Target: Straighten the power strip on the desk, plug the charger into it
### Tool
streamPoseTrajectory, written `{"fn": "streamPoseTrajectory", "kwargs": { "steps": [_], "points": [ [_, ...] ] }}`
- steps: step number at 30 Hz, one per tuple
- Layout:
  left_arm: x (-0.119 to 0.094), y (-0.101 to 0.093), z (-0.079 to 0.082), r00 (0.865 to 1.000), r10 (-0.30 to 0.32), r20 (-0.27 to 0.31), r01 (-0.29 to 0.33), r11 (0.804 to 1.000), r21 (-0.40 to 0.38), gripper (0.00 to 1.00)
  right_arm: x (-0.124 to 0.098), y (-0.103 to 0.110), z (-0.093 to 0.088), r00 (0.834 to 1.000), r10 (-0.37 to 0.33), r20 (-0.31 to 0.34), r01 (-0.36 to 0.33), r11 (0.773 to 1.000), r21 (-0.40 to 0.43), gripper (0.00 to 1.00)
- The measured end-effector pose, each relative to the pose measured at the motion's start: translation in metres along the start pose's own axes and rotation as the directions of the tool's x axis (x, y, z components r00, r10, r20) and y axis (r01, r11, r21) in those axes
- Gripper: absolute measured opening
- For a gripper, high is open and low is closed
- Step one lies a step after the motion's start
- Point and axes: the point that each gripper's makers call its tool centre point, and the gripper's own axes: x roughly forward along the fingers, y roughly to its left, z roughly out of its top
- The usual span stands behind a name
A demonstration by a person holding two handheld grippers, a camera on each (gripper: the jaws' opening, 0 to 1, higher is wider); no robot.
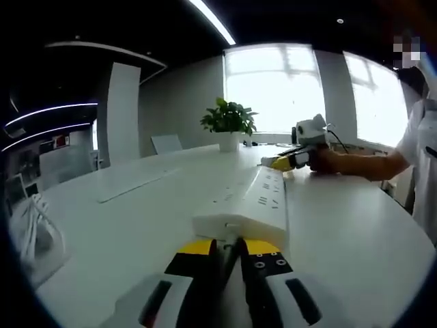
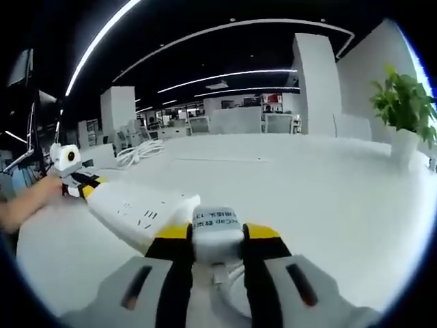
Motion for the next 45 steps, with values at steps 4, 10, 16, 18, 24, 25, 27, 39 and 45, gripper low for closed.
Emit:
{"fn": "streamPoseTrajectory", "kwargs": {
  "steps": [4,10,16,18,24,25,27,39,45],
  "points": [
    [0.000,0.000,0.000,1.000,-0.001,0.002,0.001,1.000,-0.001,0.18,-0.002,-0.004,-0.001,1.000,0.013,0.000,-0.013,0.999,0.050,0.28],
    [0.000,-0.001,0.000,1.000,-0.002,0.003,0.002,1.000,-0.002,0.18,-0.001,-0.005,-0.002,1.000,0.022,-0.010,-0.022,0.999,0.035,0.28],
    [0.000,-0.002,0.000,1.000,-0.005,0.008,0.005,1.000,0.004,0.18,-0.001,0.000,0.003,0.998,0.062,-0.009,-0.061,0.995,0.082,0.28],
    [0.000,-0.002,0.000,1.000,-0.006,0.010,0.006,1.000,0.007,0.18,-0.001,0.002,0.002,0.996,0.080,-0.024,-0.078,0.992,0.099,0.28],
    [-0.001,-0.002,0.000,1.000,-0.008,0.013,0.008,1.000,0.011,0.18,-0.003,0.009,0.008,0.994,0.111,-0.021,-0.107,0.985,0.133,0.27],
    [-0.001,-0.002,0.000,1.000,-0.008,0.014,0.008,1.000,0.012,0.18,-0.003,0.010,0.009,0.993,0.116,-0.019,-0.113,0.984,0.135,0.27],
    [-0.001,-0.002,0.000,1.000,-0.008,0.014,0.008,1.000,0.012,0.17,-0.002,0.011,0.010,0.992,0.123,-0.020,-0.119,0.983,0.140,0.27],
    [-0.001,-0.002,0.000,1.000,-0.009,0.016,0.009,1.000,0.014,0.17,-0.009,0.038,0.011,0.977,0.208,-0.053,-0.193,0.960,0.203,0.27],
    [0.000,-0.002,0.001,1.000,-0.010,0.017,0.009,1.000,0.017,0.17,-0.017,0.048,0.014,0.967,0.232,-0.105,-0.212,0.961,0.176,0.27]
  ]
}}
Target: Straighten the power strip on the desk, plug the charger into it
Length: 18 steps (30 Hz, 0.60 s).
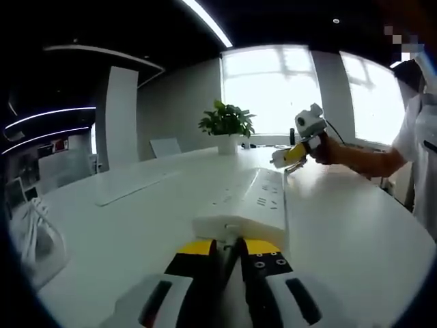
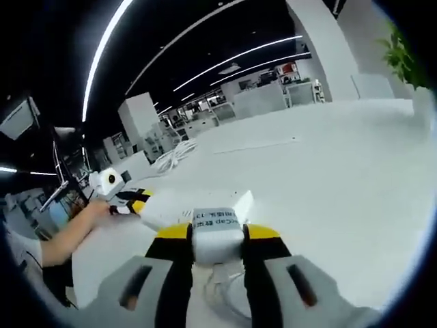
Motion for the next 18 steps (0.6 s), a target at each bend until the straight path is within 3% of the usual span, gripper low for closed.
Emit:
{"fn": "streamPoseTrajectory", "kwargs": {
  "steps": [8,13,18],
  "points": [
    [0.001,0.000,0.001,1.000,0.001,0.000,-0.001,1.000,0.001,0.17,-0.009,0.013,0.004,0.994,-0.003,-0.112,0.002,1.000,-0.011,0.27],
    [0.001,-0.001,0.001,1.000,0.002,0.000,-0.002,1.000,0.003,0.17,-0.011,0.014,0.001,0.981,-0.030,-0.194,0.028,1.000,-0.013,0.27],
    [0.001,-0.001,0.001,1.000,0.003,-0.001,-0.003,1.000,0.003,0.17,-0.011,0.009,-0.002,0.962,-0.032,-0.272,0.043,0.998,0.037,0.27]
  ]
}}
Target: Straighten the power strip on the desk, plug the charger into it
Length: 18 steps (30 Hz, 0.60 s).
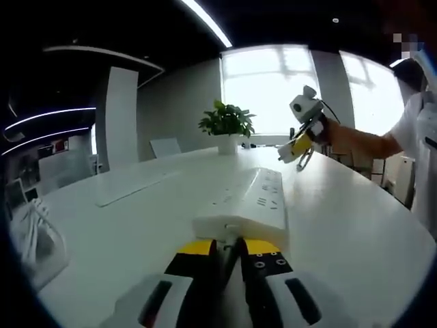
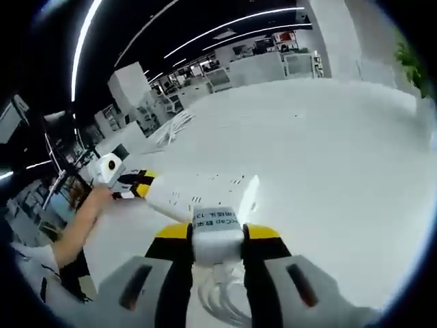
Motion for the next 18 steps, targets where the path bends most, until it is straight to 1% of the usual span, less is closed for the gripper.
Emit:
{"fn": "streamPoseTrajectory", "kwargs": {
  "steps": [2,5,7,9,15,16,18],
  "points": [
    [0.000,0.000,0.000,1.000,0.000,0.001,0.000,1.000,0.002,0.17,-0.002,-0.002,0.000,0.999,-0.016,-0.033,0.015,1.000,-0.012,0.27],
    [0.000,0.000,0.000,1.000,0.000,0.001,0.000,1.000,0.002,0.17,-0.005,-0.002,0.003,0.998,-0.035,-0.055,0.033,0.999,-0.031,0.27],
    [0.000,0.000,0.000,1.000,0.000,0.001,0.000,1.000,0.001,0.17,-0.007,-0.002,0.007,0.997,-0.037,-0.069,0.035,0.999,-0.026,0.27],
    [0.000,0.001,0.001,1.000,0.000,0.001,0.000,1.000,0.002,0.17,-0.008,0.000,0.004,0.994,-0.034,-0.109,0.032,0.999,-0.015,0.27],
    [0.000,0.001,0.000,1.000,0.000,0.000,0.000,1.000,0.000,0.17,-0.011,0.001,0.004,0.984,-0.075,-0.164,0.065,0.996,-0.066,0.27],
    [0.000,0.001,0.000,1.000,0.000,0.000,0.000,1.000,0.000,0.17,-0.011,0.002,0.006,0.983,-0.072,-0.168,0.062,0.996,-0.062,0.27],
    [0.000,0.001,0.000,1.000,0.000,0.001,0.000,1.000,0.000,0.17,-0.014,0.008,0.004,0.979,-0.041,-0.201,0.035,0.999,-0.032,0.27]
  ]
}}
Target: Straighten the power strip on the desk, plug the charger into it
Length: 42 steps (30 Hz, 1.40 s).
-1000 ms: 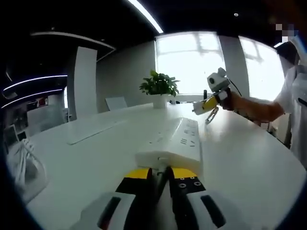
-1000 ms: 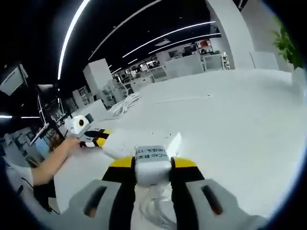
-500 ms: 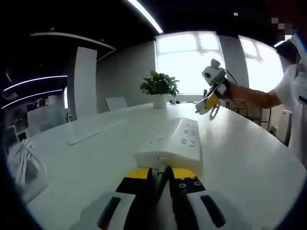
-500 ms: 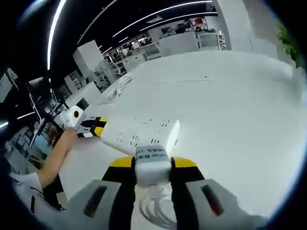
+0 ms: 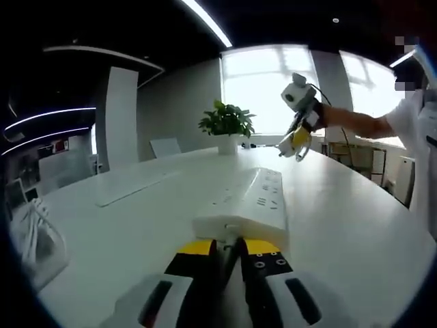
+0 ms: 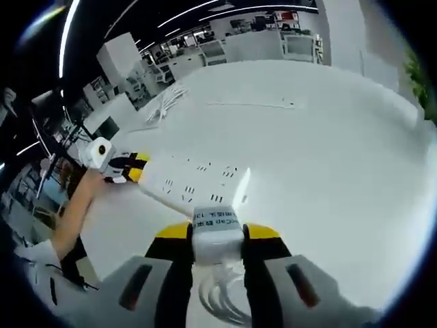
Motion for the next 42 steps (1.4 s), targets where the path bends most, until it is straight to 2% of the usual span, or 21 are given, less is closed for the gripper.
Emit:
{"fn": "streamPoseTrajectory", "kwargs": {
  "steps": [7,19,23,27,34,42],
  "points": [
    [0.000,-0.001,0.000,1.000,0.000,0.000,0.000,1.000,0.000,0.17,-0.010,-0.001,-0.002,0.996,-0.044,-0.073,0.043,0.999,-0.020,0.27],
    [-0.001,0.000,0.000,1.000,0.001,0.001,-0.001,1.000,0.002,0.17,-0.017,0.014,0.009,0.988,-0.034,-0.153,0.032,0.999,-0.015,0.27],
    [-0.001,0.000,-0.001,1.000,0.000,0.001,0.000,1.000,0.001,0.17,-0.018,0.013,0.009,0.978,-0.062,-0.198,0.056,0.998,-0.036,0.27],
    [-0.001,0.000,-0.001,1.000,-0.001,0.001,0.001,1.000,0.000,0.17,-0.017,0.012,0.006,0.957,-0.072,-0.281,0.067,0.997,-0.026,0.27],
    [0.000,0.000,-0.001,1.000,0.000,0.001,0.000,1.000,0.001,0.17,-0.019,0.005,0.013,0.944,-0.111,-0.312,0.108,0.994,-0.028,0.27],
    [0.000,-0.001,-0.001,1.000,-0.001,0.002,0.001,1.000,0.000,0.17,-0.027,0.010,0.023,0.930,-0.133,-0.344,0.120,0.991,-0.057,0.27]
  ]
}}
